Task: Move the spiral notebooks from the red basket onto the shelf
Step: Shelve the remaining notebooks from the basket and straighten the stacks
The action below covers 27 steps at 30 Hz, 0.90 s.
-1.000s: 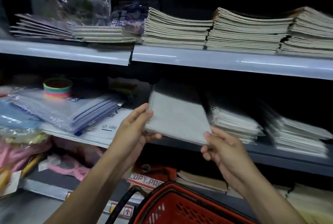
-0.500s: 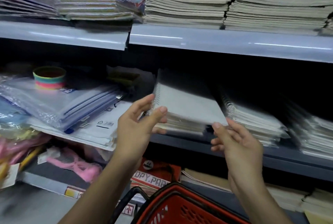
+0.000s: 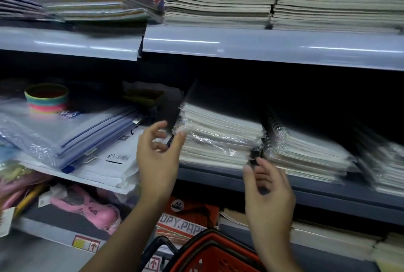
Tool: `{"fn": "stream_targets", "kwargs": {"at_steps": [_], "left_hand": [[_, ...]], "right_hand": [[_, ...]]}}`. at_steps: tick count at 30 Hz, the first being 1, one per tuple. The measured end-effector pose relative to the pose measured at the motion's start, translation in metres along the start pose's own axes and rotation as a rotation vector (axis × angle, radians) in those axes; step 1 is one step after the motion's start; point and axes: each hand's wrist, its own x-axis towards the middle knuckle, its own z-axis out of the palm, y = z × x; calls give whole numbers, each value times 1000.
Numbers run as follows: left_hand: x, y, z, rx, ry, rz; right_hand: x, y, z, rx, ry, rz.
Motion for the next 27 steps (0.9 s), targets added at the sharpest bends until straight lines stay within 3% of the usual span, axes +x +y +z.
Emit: {"fn": "stream_targets", "kwargs": {"at_steps": [5, 10, 15, 21, 27], "left_hand": [[-17, -37, 4, 70, -163, -74], [-7, -37, 13, 185, -234, 42], [0, -39, 18, 229, -190, 44], [14, -43, 23, 223, -164, -19], [-3, -27, 8, 145, -255, -21]], "right_hand": [[3, 15, 10, -95, -123, 73], [27, 11, 24, -60, -250, 145], [42, 22, 35, -251, -132, 51], [45, 21, 45, -265, -41, 0], [31, 12, 25, 95, -280, 150]]}}
